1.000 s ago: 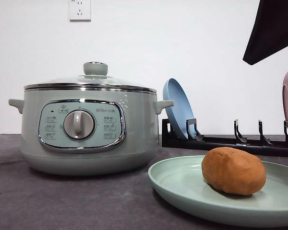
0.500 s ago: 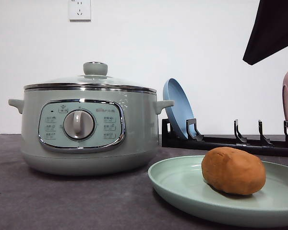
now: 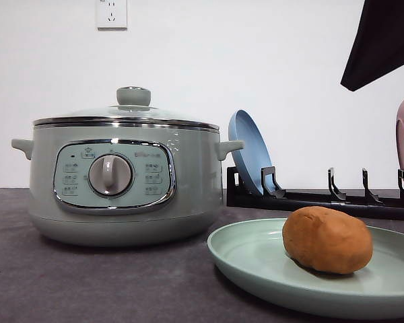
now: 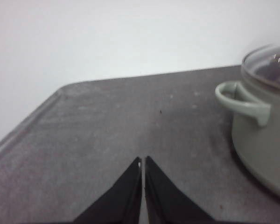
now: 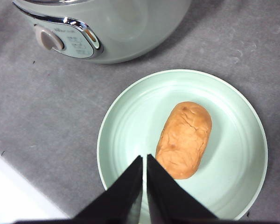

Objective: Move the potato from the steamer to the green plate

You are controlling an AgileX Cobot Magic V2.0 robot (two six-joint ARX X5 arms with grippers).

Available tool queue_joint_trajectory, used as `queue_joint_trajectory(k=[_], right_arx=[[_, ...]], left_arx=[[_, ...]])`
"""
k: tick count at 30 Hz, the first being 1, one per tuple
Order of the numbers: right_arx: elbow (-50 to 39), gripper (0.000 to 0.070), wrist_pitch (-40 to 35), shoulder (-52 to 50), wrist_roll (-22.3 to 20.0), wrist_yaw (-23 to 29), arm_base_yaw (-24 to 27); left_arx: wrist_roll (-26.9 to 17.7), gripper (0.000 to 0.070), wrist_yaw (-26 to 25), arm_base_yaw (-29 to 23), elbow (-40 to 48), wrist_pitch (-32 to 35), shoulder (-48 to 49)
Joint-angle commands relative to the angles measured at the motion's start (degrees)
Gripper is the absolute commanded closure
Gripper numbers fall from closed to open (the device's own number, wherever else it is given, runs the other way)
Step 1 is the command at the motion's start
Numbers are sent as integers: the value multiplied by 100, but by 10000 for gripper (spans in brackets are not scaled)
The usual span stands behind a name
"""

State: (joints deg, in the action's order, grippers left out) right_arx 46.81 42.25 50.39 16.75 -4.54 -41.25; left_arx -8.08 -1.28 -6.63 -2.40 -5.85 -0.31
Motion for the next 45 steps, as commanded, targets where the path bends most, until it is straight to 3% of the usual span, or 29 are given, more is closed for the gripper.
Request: queue_joint_trajectory(k=[1,12,39,45], right_arx=[[90,700,-23,37,-33,4,-57],[90,700,-23,37,-33,4,-57],[90,700,-22,14,-33,7,-51],[90,700,-157,-533,-250,1,453]], left_arx=[[-22,697,24,-15,55,67,14],[-5,697,24,-15,173,-370,14],[13,697,22,-15,173,-319,14],[13,697,22,-15,173,-319,14]])
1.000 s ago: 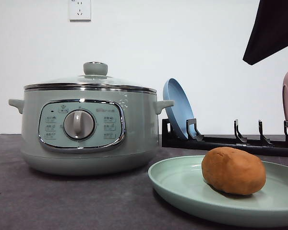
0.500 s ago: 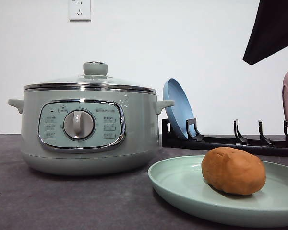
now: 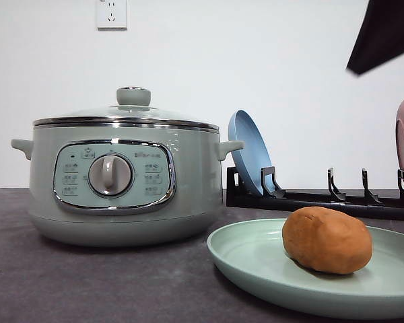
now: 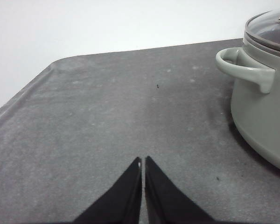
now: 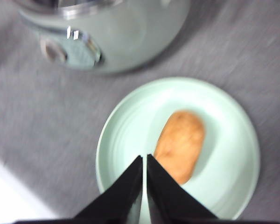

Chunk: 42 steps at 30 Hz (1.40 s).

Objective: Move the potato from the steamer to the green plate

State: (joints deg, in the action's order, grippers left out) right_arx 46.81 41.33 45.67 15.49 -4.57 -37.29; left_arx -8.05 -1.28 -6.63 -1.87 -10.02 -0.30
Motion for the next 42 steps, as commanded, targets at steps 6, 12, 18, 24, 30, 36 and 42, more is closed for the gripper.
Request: queue_joint_trajectory(k=[6,12,18,24,30,36,42], right_arx=[[74,700,-409,-918,-404,234,1295],[-628,700,-1601,-1759,-685,248,2434],[-2022,700,-3224,-2697,-783,240,3082],[-3114,700,-4073,-3493,-877,246,3249],[-3813,700,-4258,-3971,-886,249,3306],[-4241,700,-4259,-4274,-881,268,3308],[-4532,700,-4260,-4544,-872,306,3308]], left_arx=[[11,697,22,-15,120,99,13],[11,697,22,-15,120,100,13],[11,697,22,-15,120,99,13],[11,697,22,-15,120,98,13],[11,697,22,-15,120,98,13],[11,697,22,-15,120,98,13],[11,697,22,-15,120,98,13]])
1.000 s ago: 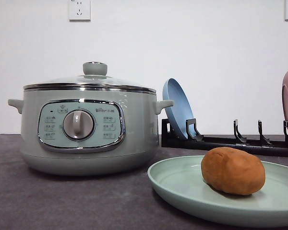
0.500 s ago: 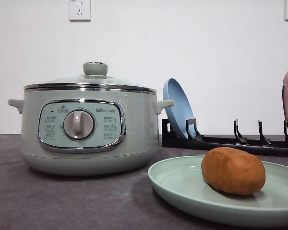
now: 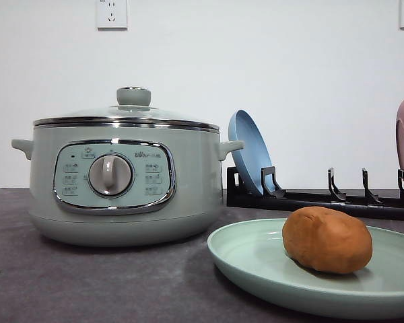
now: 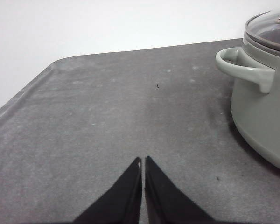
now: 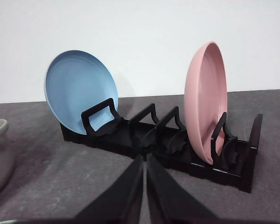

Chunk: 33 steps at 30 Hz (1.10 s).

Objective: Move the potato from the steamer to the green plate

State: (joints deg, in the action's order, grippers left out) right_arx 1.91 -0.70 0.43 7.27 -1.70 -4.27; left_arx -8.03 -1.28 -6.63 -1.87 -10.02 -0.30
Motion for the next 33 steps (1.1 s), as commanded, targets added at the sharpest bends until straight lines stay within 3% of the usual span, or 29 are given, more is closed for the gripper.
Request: queue_joint_trajectory(k=[1,13,33], right_arx=[[-83,700,-50,-22,-42,20,7],[-126,700,1130,-22,-46,27,8],[-124,700,956,-22,-46,25,7]], left_arx=[[9,697,22,-15,120,98,13],[9,697,22,-15,119,98,13],[9,697,22,-15,118,101,13]])
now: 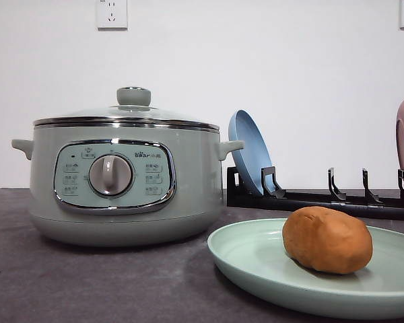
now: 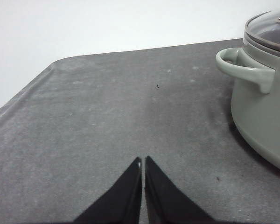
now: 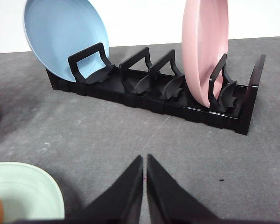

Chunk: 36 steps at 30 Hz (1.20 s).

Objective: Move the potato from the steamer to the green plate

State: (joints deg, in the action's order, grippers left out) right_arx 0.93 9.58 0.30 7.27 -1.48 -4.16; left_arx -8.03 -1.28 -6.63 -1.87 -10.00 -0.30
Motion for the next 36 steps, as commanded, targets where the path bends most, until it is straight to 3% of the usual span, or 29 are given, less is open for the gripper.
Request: queue_joint_trajectory(k=[1,36], right_arx=[[-26,700,-72,-9,-46,2,-4],[-26,700,-72,-9,-46,2,-4]], left_arx=[[9,697,22,-15,118,97,13],[9,697,23,-15,118,97,13]])
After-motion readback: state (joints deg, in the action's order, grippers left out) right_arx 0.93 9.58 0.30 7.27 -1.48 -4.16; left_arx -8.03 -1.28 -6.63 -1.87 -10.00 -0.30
